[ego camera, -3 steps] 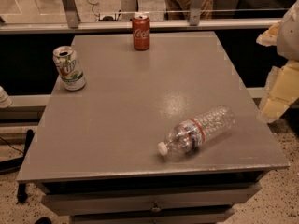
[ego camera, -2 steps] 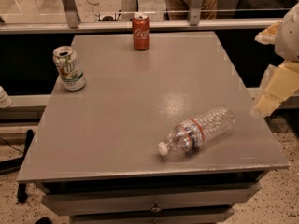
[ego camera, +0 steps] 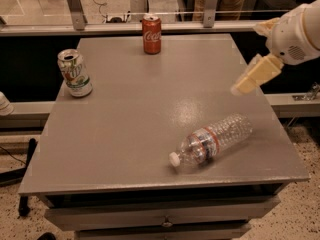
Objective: Move coke can near water bottle
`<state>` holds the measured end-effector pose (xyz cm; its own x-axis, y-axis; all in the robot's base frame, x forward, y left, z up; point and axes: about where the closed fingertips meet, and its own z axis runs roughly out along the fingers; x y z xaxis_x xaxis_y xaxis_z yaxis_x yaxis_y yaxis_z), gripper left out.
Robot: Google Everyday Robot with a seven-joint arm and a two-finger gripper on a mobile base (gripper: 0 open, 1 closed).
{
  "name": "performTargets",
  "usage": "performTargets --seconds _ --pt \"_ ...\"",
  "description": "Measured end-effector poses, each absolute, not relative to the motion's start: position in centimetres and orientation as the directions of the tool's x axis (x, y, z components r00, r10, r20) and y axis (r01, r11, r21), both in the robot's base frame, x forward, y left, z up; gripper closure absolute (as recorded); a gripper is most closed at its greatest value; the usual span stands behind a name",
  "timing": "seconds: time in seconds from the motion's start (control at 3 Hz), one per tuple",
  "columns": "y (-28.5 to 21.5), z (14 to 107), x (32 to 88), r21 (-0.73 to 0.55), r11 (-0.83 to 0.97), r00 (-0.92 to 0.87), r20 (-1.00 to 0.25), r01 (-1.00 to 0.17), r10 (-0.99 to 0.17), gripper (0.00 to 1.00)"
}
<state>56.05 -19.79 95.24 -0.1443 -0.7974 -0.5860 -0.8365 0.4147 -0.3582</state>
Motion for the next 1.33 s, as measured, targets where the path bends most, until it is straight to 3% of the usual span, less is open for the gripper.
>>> performTargets --seconds 0.67,1.0,1.33 --pt "-15.9 96.9 66.6 -0.317 0.526 -0.014 -0.847 -0.789 -0.532 0.00" --pt "-11.5 98.1 69.5 -0.291 0.495 0.027 -0.881 -0.818 -0.473 0.00" --pt "-11.4 98.1 69.5 -0.291 0.495 0.027 -0.881 -0.819 -0.473 0.00"
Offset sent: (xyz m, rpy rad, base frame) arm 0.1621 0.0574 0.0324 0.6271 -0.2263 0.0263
